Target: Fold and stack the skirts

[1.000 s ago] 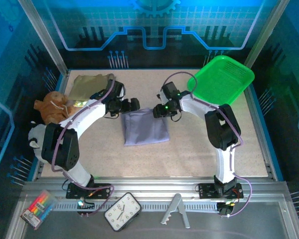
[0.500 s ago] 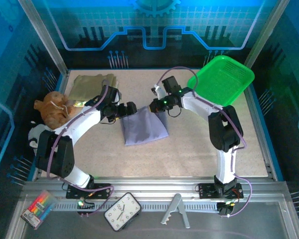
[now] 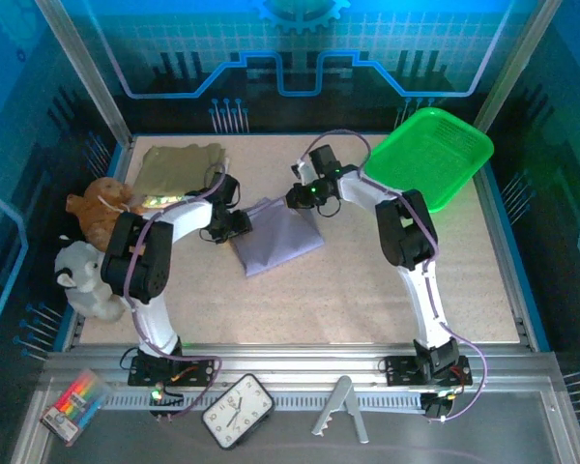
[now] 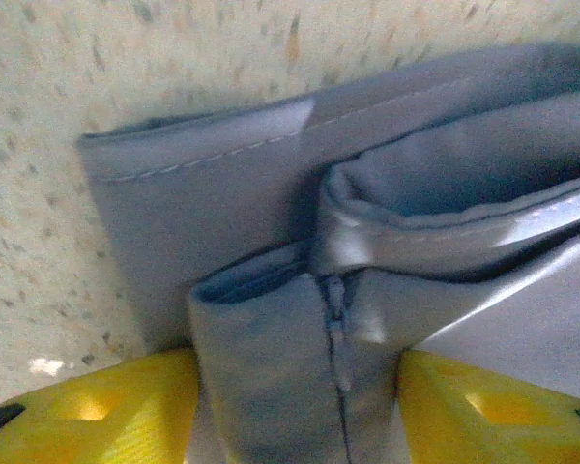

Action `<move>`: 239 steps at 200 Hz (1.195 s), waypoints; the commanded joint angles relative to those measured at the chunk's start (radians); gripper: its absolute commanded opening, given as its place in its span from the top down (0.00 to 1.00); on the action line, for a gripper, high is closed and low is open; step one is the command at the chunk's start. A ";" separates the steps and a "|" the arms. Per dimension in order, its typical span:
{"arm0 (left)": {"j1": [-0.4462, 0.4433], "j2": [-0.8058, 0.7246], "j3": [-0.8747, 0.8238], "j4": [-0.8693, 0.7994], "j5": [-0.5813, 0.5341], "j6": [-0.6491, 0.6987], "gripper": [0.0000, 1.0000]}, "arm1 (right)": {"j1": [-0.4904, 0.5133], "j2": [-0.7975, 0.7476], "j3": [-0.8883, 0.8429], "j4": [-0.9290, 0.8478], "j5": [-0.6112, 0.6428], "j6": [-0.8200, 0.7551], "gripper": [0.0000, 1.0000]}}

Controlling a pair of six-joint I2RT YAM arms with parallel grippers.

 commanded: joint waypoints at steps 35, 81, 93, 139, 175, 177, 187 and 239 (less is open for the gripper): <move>0.010 -0.159 -0.078 -0.018 0.082 -0.102 0.27 | 0.032 -0.134 0.049 -0.287 0.389 0.007 0.65; 0.010 -0.212 -0.173 0.060 0.157 -0.208 0.25 | 0.108 -0.218 -0.044 -0.261 0.282 0.030 0.71; 0.013 -0.193 -0.182 0.081 0.175 -0.226 0.25 | 0.123 -0.201 -0.058 -0.234 0.223 0.051 0.84; 0.015 -0.173 -0.223 0.147 0.178 -0.277 0.26 | 0.139 -0.081 -0.059 -0.210 0.118 0.149 1.00; 0.015 -0.132 -0.238 0.192 0.240 -0.272 0.35 | 0.130 -0.033 -0.043 -0.295 0.184 0.195 1.00; 0.015 -0.129 -0.238 0.192 0.241 -0.272 0.35 | 0.129 -0.033 -0.043 -0.298 0.186 0.198 1.00; 0.015 -0.123 -0.239 0.197 0.247 -0.273 0.36 | 0.129 0.000 -0.045 -0.316 0.202 0.204 1.00; 0.015 -0.092 -0.248 0.226 0.236 -0.252 0.32 | 0.122 0.011 -0.102 -0.298 0.178 0.242 1.00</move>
